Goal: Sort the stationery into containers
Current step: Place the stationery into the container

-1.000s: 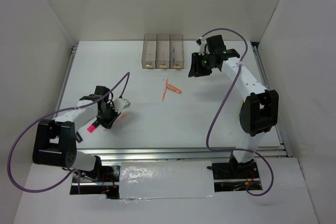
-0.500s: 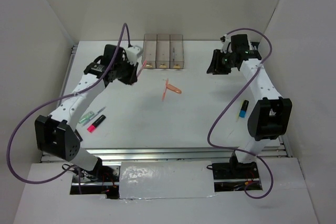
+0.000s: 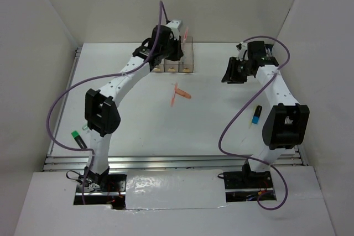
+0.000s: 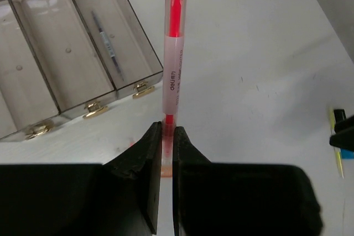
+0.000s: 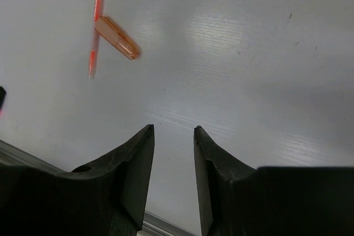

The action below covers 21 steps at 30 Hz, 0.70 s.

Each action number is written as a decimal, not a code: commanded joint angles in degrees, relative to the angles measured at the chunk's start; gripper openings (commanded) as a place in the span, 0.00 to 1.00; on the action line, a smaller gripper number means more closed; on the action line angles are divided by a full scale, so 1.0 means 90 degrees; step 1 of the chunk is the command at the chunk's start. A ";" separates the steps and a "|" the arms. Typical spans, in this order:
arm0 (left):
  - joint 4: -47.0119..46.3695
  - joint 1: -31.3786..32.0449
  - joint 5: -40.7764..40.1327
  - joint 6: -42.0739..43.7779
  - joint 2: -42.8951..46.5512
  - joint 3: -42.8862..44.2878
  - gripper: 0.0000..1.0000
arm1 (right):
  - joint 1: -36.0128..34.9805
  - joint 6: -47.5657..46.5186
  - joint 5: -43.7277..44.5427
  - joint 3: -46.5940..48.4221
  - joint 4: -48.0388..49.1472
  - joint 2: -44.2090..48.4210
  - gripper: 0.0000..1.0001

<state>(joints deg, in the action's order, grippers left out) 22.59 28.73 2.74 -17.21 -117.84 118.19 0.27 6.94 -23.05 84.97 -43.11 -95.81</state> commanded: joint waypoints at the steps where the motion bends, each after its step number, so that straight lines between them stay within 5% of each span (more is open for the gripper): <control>1: -0.1287 0.0069 -0.0266 -0.0314 -0.0449 0.0168 0.00 | 0.0194 -0.0078 -0.0017 -0.0066 -0.0073 0.0420 0.42; 9: -0.3719 0.0079 -0.0559 -0.0255 -0.1163 -0.0311 0.00 | 0.0311 -0.0078 -0.0076 -0.0163 -0.0112 0.0626 0.40; 21: -0.3818 -0.0038 -0.0900 -0.0109 -0.2629 0.1096 0.00 | 0.0477 -0.0068 -0.0183 -0.0554 0.0034 0.0782 0.39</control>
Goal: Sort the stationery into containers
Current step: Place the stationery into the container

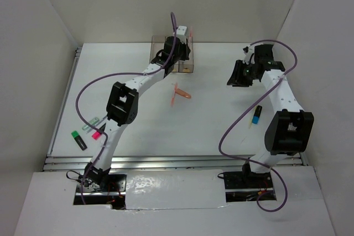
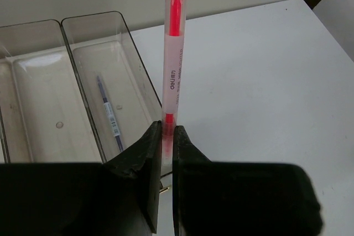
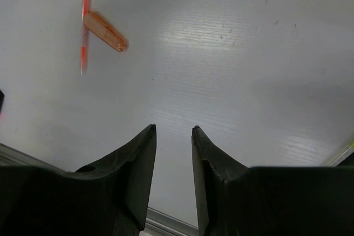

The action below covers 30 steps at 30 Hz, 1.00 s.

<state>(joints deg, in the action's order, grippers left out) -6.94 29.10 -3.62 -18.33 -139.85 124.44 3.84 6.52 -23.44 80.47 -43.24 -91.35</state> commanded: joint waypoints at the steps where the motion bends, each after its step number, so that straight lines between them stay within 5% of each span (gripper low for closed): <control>1: -0.0528 -0.0118 -0.0213 0.0025 -0.0309 0.0489 0.00 | 0.0101 -0.0031 -0.0169 -0.0073 0.0068 0.0306 0.39; 18: -0.0186 -0.0226 -0.0164 0.0044 -0.1092 0.0841 0.07 | 0.0150 0.0008 -0.0266 -0.0093 0.0098 0.0248 0.41; 24: -0.0079 -0.0236 -0.0116 0.0025 -0.1043 0.0802 0.30 | 0.0169 0.0008 -0.0189 -0.0064 0.0059 0.0267 0.56; 30: -0.0079 -0.0206 -0.0155 0.0112 -0.0585 0.0831 0.57 | 0.0238 0.0124 0.0162 -0.0141 0.0098 0.0511 0.56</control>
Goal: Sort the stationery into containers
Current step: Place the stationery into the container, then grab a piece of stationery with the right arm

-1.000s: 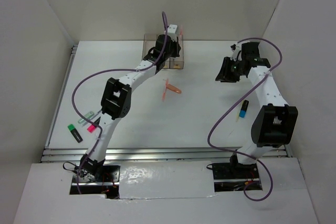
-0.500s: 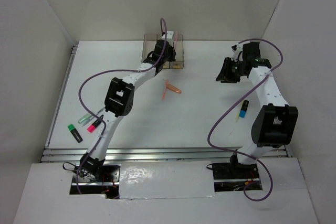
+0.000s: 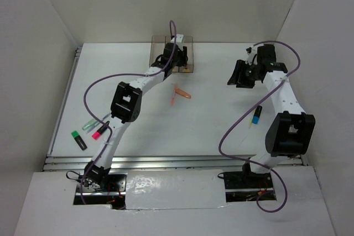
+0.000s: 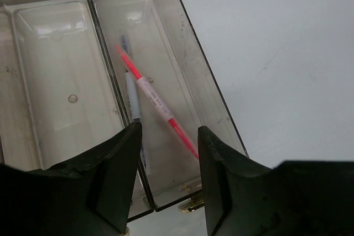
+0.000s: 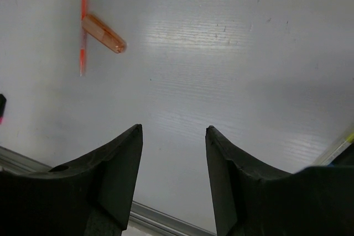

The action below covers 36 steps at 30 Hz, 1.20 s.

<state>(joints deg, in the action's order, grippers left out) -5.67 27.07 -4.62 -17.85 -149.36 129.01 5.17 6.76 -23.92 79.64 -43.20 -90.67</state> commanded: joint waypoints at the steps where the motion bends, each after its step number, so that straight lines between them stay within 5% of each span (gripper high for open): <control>1: -0.0190 0.0020 -0.0130 0.0117 0.0550 0.0324 0.58 | 0.0109 0.0117 0.0255 -0.0069 0.0093 0.0562 0.56; 9: 0.0103 0.0019 -0.0326 0.0400 0.2423 -0.0417 0.58 | 0.0246 -0.0019 0.1006 -0.0419 -0.0444 0.1178 0.53; 13: 0.0492 0.0224 -0.0881 0.0879 0.4090 -0.1499 0.57 | 0.0285 0.0166 0.1591 -0.0957 -0.0639 0.1354 0.51; 21: 0.2377 0.0166 -0.1293 0.0401 0.6592 -0.3932 0.51 | 0.0373 0.0313 0.2306 -0.2363 -0.0454 0.1637 0.38; 27: 0.2905 0.0059 -0.1185 -0.0057 0.7395 -0.4988 0.51 | 0.0383 0.0332 0.2921 -0.2442 -0.0405 0.1345 0.35; 36: 0.3335 -0.0156 -0.1079 -0.0224 0.7514 -0.5077 0.50 | 0.0373 0.0498 0.3576 -0.2530 -0.0405 0.1032 0.40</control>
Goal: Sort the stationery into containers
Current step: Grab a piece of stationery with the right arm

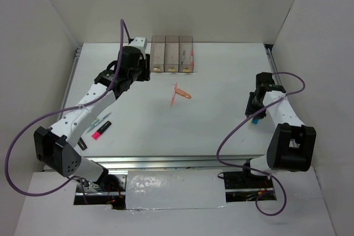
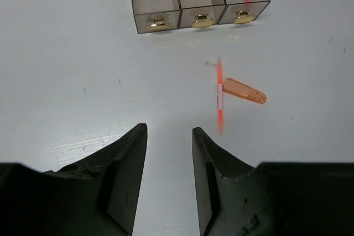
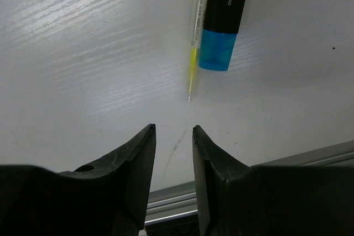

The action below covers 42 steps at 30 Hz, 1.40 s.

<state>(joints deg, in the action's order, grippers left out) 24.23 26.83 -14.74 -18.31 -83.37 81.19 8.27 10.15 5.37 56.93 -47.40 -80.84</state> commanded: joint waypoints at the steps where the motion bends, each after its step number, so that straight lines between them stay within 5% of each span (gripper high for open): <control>1: 0.0013 -0.0158 0.0095 -0.0192 0.0153 0.0247 0.50 | 0.0028 0.0170 0.0331 -0.0007 0.0071 -0.0119 0.40; 36: 0.0042 -0.0657 0.0925 -0.0398 -0.0414 0.0452 0.47 | 0.0507 0.0141 -0.0108 0.0686 -0.0271 -0.2287 0.37; 42: 0.0042 -0.0725 0.1032 -0.0407 -0.0434 0.0452 0.47 | 0.0546 0.0044 -0.0274 0.0765 -0.0310 -0.2512 0.23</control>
<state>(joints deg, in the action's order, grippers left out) 25.89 20.73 -6.87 -21.26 -87.07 83.15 12.80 10.81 3.66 61.98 -48.97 -102.04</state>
